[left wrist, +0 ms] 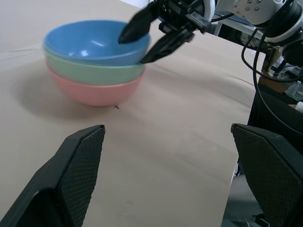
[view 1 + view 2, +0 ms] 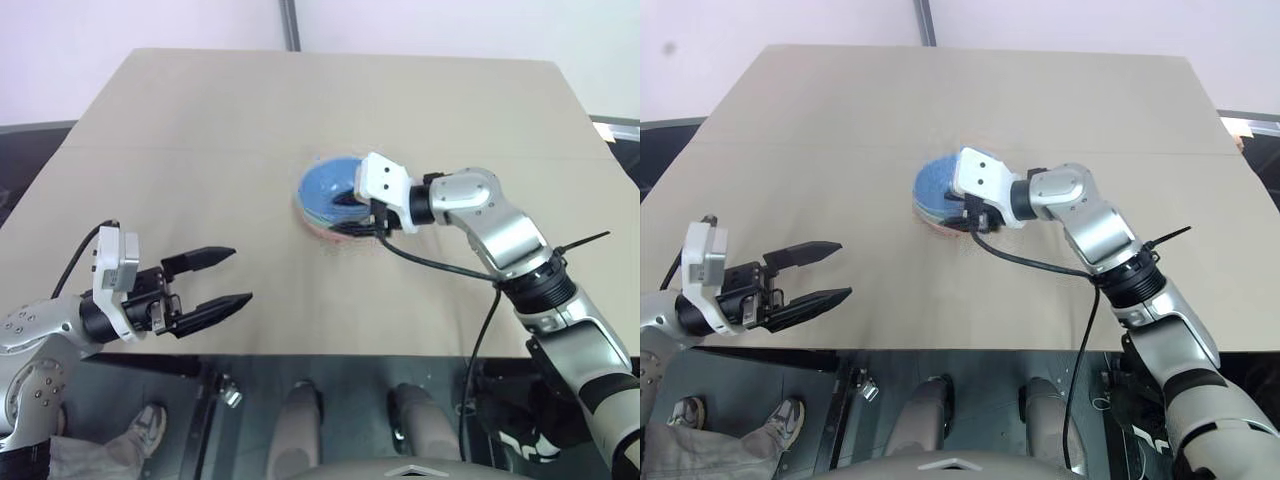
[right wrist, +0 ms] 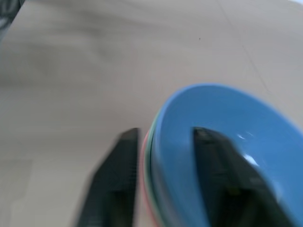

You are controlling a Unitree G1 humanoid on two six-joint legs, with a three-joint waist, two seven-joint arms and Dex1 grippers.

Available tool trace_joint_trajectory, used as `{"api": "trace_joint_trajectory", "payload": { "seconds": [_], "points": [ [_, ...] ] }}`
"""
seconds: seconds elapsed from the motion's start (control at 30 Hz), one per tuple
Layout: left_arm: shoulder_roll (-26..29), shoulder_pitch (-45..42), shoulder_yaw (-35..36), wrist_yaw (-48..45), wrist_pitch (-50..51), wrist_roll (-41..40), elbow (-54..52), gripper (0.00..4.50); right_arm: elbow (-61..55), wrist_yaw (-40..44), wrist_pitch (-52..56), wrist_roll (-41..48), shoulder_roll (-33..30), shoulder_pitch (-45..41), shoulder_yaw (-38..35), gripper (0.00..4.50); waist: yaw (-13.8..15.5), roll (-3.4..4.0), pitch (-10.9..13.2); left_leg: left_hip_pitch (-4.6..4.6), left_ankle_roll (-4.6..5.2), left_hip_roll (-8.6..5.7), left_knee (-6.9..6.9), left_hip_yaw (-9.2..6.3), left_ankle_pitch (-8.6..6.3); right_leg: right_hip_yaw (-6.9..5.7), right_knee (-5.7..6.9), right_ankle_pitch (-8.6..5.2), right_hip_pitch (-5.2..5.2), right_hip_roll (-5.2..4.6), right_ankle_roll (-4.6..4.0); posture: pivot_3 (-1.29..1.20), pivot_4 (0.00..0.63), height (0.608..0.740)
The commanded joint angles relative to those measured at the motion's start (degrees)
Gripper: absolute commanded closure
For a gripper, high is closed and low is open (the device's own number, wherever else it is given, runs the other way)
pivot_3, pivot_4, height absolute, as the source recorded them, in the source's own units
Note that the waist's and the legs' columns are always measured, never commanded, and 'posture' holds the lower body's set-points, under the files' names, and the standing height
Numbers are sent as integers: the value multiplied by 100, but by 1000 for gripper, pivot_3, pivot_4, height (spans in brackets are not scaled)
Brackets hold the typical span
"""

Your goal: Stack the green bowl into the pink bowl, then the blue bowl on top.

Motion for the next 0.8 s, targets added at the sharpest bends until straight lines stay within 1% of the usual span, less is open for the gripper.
{"api": "trace_joint_trajectory", "payload": {
  "seconds": [0.03, 0.13, 0.17, 0.23, 0.3, 0.37, 0.47, 0.5, 0.53, 0.63, 0.67, 0.8],
  "points": [
    [6, 19, 157, 223, 14, -47, -218, 0, -956, -62, 284, 664, 40, 27, -742, 1957, 8, 0, 0, -2, 0, 0, -1, 0, 0, 0, 0, 0, 0, 0, 0, 0, 150, 740],
    [-1, 86, 162, 443, 254, -198, -312, 0, -1775, -241, 797, 1282, -139, 342, -1450, 1957, 34, -2, -1, -4, 0, 0, -2, -2, 0, -1, -3, 0, 0, -1, 0, 0, 150, 740],
    [-57, 96, 216, 529, 217, -203, -358, 0, -2063, -389, 980, 1541, -175, 573, -1774, 1957, 35, -2, -1, -4, 0, -1, -2, -1, 0, -2, -4, 0, 1, -2, 0, 0, 150, 740],
    [-269, 139, 453, 853, 84, -219, -478, 0, -2630, -521, 1527, 1769, -621, 1111, -2223, 1957, 47, -6, -3, -4, 0, -1, -2, -1, 0, -2, -5, 0, 2, -3, 0, 0, 150, 740],
    [-339, 334, 575, 1189, 76, 14, -628, 0, -3051, -321, 2214, 2215, -1279, 1668, -2649, 1957, 87, -12, -7, -5, 0, -2, -3, -2, 0, -3, -7, 0, 2, -5, 0, 0, 150, 740],
    [-383, 567, 711, 1232, 94, -22, -777, 0, -3249, -437, 2476, 2366, -1723, 2170, -3049, 1957, 69, -7, -4, -3, 1, -2, -3, 6, -1, 4, -12, -1, 3, -6, -1, 0, 150, 740],
    [-415, 756, 849, 1276, 59, -83, -857, 0, -3531, -512, 2487, 2392, -2233, 3018, -3565, 1127, 26, -7, -4, 5, 1, 0, -6, 8, -1, 7, -4, -2, 1, -2, -1, 0, 150, 740],
    [-412, 758, 883, 1309, 31, -71, -870, 0, -3605, -692, 2475, 2374, -2257, 3187, -3733, 569, 5, -7, -4, 10, 1, 0, -7, 9, -1, 7, -3, -3, 2, 0, -2, 0, 150, 740],
    [-403, 745, 886, 1354, 2, -19, -872, 0, -3651, -813, 2497, 2384, -2294, 3324, -3871, 106, -9, -7, -4, 15, 1, 2, -7, 12, -1, 11, -3, -4, 2, 1, -2, 0, 150, 740],
    [-412, 696, 837, 1474, -23, 46, -874, 0, -3695, -810, 2481, 2560, -2420, 3575, -4084, 40, -3, -9, -6, 27, 1, 3, -4, 20, 0, 20, -1, -7, 10, 2, 4, 0, 150, 740],
    [-390, 714, 798, 1460, -19, 57, -886, 0, -3673, -789, 2415, 2572, -2463, 3632, -4084, 40, -3, -12, -7, 30, 1, 2, -2, 24, 0, 24, -2, -16, 13, 2, 18, 0, 150, 740],
    [-261, 732, 728, 1439, 97, 87, -857, 0, -3598, -833, 2210, 2558, -2529, 3713, -3981, 40, 5, -14, -8, 29, 1, 2, -2, 41, -1, 39, -6, -14, 11, 0, 16, 0, 150, 740]
  ]
}}
